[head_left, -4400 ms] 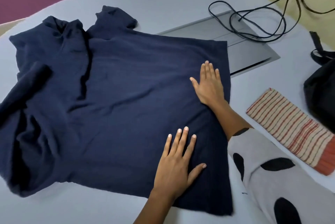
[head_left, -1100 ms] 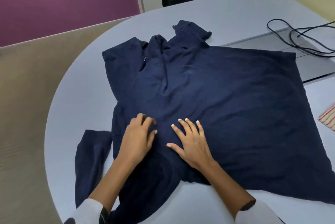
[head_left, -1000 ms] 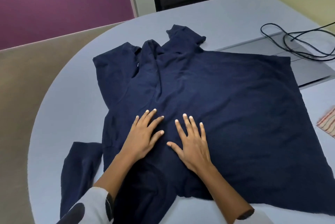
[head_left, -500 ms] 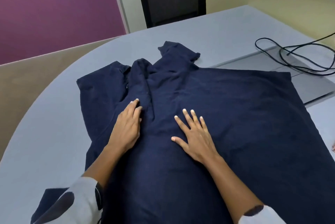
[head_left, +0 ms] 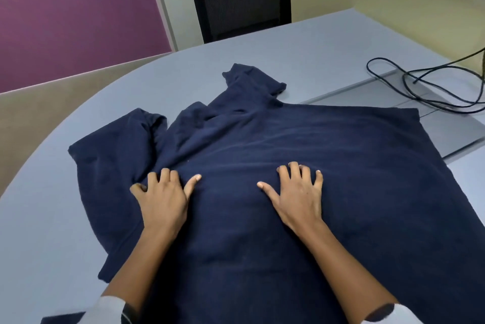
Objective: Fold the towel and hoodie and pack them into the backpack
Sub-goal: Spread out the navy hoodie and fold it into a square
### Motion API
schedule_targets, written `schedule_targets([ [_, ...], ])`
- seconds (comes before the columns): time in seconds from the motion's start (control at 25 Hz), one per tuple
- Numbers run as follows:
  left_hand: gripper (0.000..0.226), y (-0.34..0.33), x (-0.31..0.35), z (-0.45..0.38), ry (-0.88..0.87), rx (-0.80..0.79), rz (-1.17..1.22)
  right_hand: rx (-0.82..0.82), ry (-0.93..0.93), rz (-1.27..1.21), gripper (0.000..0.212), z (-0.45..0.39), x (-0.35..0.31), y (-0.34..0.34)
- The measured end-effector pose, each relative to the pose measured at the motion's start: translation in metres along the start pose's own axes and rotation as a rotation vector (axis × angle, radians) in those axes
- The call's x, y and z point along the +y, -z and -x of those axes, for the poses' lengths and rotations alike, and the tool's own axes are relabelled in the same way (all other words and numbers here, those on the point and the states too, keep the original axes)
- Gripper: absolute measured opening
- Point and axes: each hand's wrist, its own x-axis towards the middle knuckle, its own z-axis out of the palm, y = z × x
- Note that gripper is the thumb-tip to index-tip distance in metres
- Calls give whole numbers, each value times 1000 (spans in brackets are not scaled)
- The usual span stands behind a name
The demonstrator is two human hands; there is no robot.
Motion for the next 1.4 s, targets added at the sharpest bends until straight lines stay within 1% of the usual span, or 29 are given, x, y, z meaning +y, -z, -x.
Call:
schedule_targets([
  [0.04,48,0,1,-12,-21,41,30,2,21,-41,77,-14,0,3],
  [0.12,19,0,5,-40,-93,92,93,-65,165,-115,79,-40,-1,1],
  [0.16,9,-3,8,-54,-113,98,133,-121,249,-123,79,-51,0,-4],
  [0.2,4,-5,11,-69,-114,103,167,-175,309,-98,77,-58,1,-10],
  [0.28,10,-7,19,-103,-101,95,184,-179,323,-51,75,-63,2,-20],
  [0.36,20,-10,32,-132,-167,58,145,-153,311,-40,73,-60,2,-24],
  [0.4,26,-14,40,-145,-198,23,164,-145,315,-37,72,-60,2,-24],
  [0.48,36,-19,60,-167,-205,-61,288,-123,324,-34,71,-61,3,-24],
  [0.56,38,-27,75,-184,-208,-147,442,-123,325,-52,71,-61,1,-22],
  [0.6,37,-30,81,-190,-252,-177,469,-125,326,-65,71,-60,2,-23],
  [0.64,35,-33,84,-194,-311,-170,476,-121,326,-75,71,-60,1,-23],
  [0.72,31,-42,85,-197,-417,-95,531,-110,318,-106,70,-62,2,-25],
  [0.76,31,-45,85,-198,-449,-107,572,-98,321,-126,67,-66,2,-25],
  [0.8,34,-51,85,-199,-483,-154,572,-74,335,-129,63,-73,3,-24],
  [0.84,42,-57,83,-200,-503,-216,505,-53,364,-116,59,-80,4,-23],
  [0.88,51,-63,79,-202,-479,-286,385,-51,390,-100,58,-87,4,-20],
  [0.92,56,-68,72,-208,-397,-363,251,-71,397,-90,63,-93,4,-18],
  [0.96,59,-68,64,-215,-290,-440,168,-111,390,-84,72,-96,3,-16],
  [1.0,62,-68,55,-223,-193,-515,162,-147,386,-75,80,-96,3,-16],
  [1.04,66,-67,48,-229,-145,-558,183,-180,382,-73,85,-97,3,-18],
  [1.12,76,-67,40,-237,-135,-594,178,-228,376,-93,83,-103,4,-18],
  [1.16,76,-66,42,-240,-127,-573,180,-228,388,-103,78,-110,6,-17],
  [1.2,68,-66,44,-241,-120,-528,193,-202,417,-96,72,-118,8,-16],
  [1.28,44,-64,51,-240,-144,-409,308,-145,494,-46,64,-132,12,-18],
  [1.36,29,-63,54,-240,-207,-303,425,-165,532,5,62,-139,15,-25],
  [1.4,29,-66,52,-243,-206,-255,434,-172,540,16,63,-140,15,-27],
])
